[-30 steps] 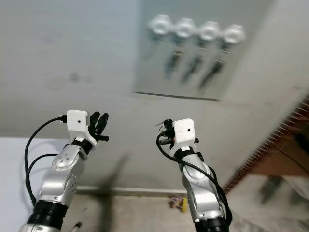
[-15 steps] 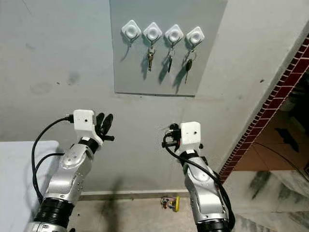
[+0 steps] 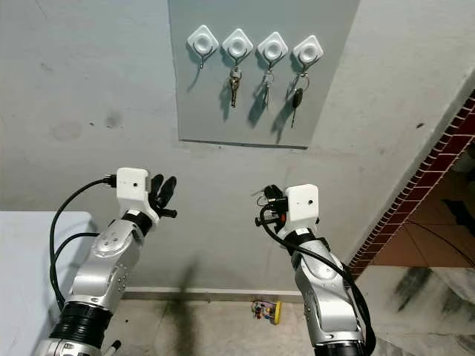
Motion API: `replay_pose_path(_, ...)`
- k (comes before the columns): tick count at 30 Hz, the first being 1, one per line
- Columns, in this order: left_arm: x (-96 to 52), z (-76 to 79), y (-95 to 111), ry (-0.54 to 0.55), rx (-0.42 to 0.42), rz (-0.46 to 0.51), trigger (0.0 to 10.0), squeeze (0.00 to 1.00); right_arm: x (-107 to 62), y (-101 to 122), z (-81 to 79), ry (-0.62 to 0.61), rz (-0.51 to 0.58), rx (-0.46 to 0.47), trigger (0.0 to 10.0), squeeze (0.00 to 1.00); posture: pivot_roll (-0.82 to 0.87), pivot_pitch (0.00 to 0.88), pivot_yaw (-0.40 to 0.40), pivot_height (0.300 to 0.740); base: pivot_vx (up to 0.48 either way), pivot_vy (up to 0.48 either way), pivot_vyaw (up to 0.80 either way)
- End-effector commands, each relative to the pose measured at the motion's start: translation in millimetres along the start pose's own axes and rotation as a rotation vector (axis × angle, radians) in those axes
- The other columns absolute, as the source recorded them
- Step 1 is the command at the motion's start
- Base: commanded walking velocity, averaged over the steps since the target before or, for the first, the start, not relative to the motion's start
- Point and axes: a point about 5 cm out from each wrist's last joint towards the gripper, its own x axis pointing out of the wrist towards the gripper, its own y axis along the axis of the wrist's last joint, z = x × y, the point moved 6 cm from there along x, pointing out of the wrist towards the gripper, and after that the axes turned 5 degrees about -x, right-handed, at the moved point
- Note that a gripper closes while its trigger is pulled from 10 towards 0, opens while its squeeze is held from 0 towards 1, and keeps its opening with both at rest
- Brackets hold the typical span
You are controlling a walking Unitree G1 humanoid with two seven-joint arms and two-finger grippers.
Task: Hang keys on a hook
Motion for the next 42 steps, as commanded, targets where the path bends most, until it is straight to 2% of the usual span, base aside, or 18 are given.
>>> replay_pose_path(1,0.8,4.6,8.9,-0.022,0.018,0.025,10.0,0.00,-0.3,14.5,1.2,0.008,0.053,-0.008,10.0,0.00,-0.09,0.000,-0.041,0.740,0.000,0.000,0.00)
replay_pose_path(9,-0.6,0.6,15.6,-0.018,0.007,0.050,10.0,0.00,-2.9,18.8,-4.0,0.040,0.075,-0.003,10.0,0.00,-0.09,0.001,-0.040,0.740,0.000,0.000,0.00)
replay_pose_path(18,-2.0,-11.1,22.8,0.009,0.004,0.066,10.0,0.00,-3.8,20.6,-11.7,0.075,0.085,0.000,10.0,0.00,-0.08,0.007,-0.041,0.740,0.309,0.000,0.00)
replay_pose_path(31,-1.3,-11.0,23.5,0.016,0.002,0.069,10.0,0.00,-4.0,20.3,-11.9,0.082,0.083,-0.001,10.0,0.00,-0.08,0.009,-0.047,0.740,0.308,0.000,0.00)
replay_pose_path(39,-1.5,-13.1,23.0,0.050,0.006,0.073,10.0,0.00,-4.9,19.5,-12.3,0.090,0.078,-0.007,10.0,0.00,-0.08,0.011,-0.052,0.740,0.000,0.000,0.00)
replay_pose_path(42,-0.3,-9.9,25.4,0.026,0.005,0.073,10.0,0.00,-5.2,19.5,-13.6,0.102,0.076,-0.013,10.0,0.00,-0.08,0.012,-0.053,0.740,0.000,0.000,0.00)
